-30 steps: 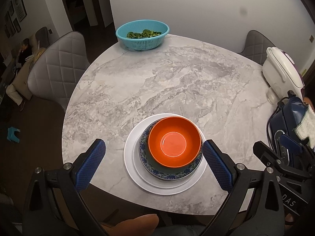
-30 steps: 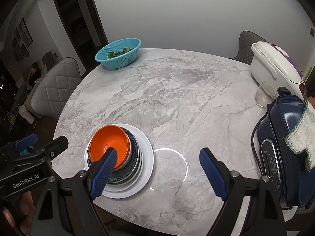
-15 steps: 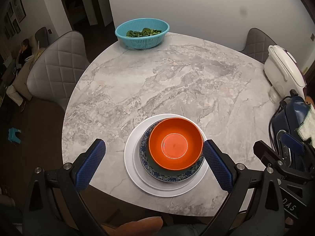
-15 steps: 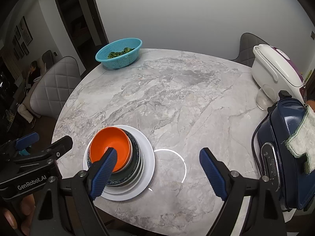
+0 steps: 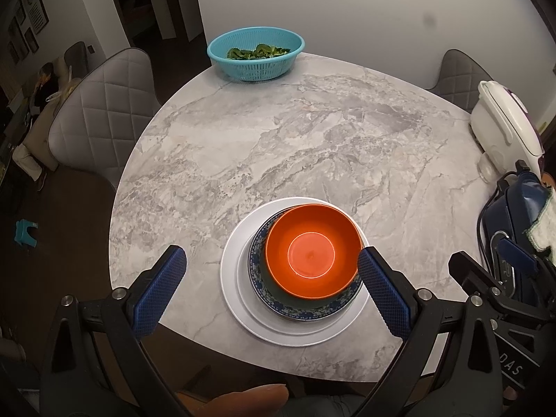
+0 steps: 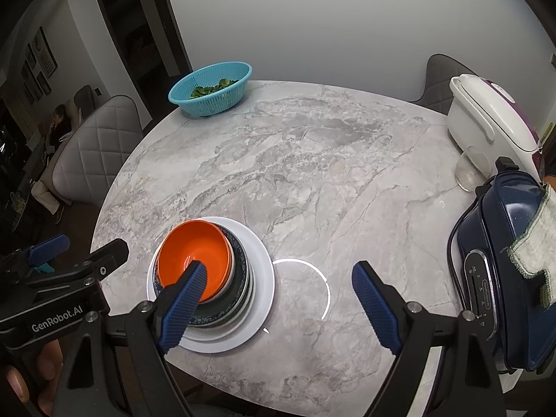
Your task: Organize plates and bowls
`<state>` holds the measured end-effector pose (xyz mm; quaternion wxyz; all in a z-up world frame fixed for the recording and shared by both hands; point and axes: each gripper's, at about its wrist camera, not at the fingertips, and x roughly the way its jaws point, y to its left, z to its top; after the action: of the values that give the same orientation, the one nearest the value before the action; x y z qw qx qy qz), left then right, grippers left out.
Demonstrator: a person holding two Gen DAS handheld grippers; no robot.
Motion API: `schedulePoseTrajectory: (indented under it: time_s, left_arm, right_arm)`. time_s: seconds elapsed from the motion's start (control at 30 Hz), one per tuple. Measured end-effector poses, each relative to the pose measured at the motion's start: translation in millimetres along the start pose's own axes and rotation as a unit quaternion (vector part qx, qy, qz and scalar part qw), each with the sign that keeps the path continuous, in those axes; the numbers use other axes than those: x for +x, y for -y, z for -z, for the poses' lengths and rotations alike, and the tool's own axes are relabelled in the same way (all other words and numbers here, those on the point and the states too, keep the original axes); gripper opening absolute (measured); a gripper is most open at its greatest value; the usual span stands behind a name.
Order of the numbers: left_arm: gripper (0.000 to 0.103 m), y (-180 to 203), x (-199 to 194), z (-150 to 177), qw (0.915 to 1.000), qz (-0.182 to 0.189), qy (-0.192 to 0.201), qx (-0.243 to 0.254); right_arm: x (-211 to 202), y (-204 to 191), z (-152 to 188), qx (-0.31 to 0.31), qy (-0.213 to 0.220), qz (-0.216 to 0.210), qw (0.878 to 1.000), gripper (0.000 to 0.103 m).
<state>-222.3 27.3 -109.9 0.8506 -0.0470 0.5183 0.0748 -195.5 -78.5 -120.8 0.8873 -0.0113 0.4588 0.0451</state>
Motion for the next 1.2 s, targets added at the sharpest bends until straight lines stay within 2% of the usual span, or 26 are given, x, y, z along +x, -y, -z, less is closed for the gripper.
schedulePoseTrajectory:
  time_s: [1.2]
  left_arm:
    - [0.100, -2.6, 0.8, 0.0, 1.0000, 0.000, 0.000, 0.002]
  right_arm:
    - [3.2, -1.7, 2.3, -0.002, -0.002, 0.000, 1.000, 0.087]
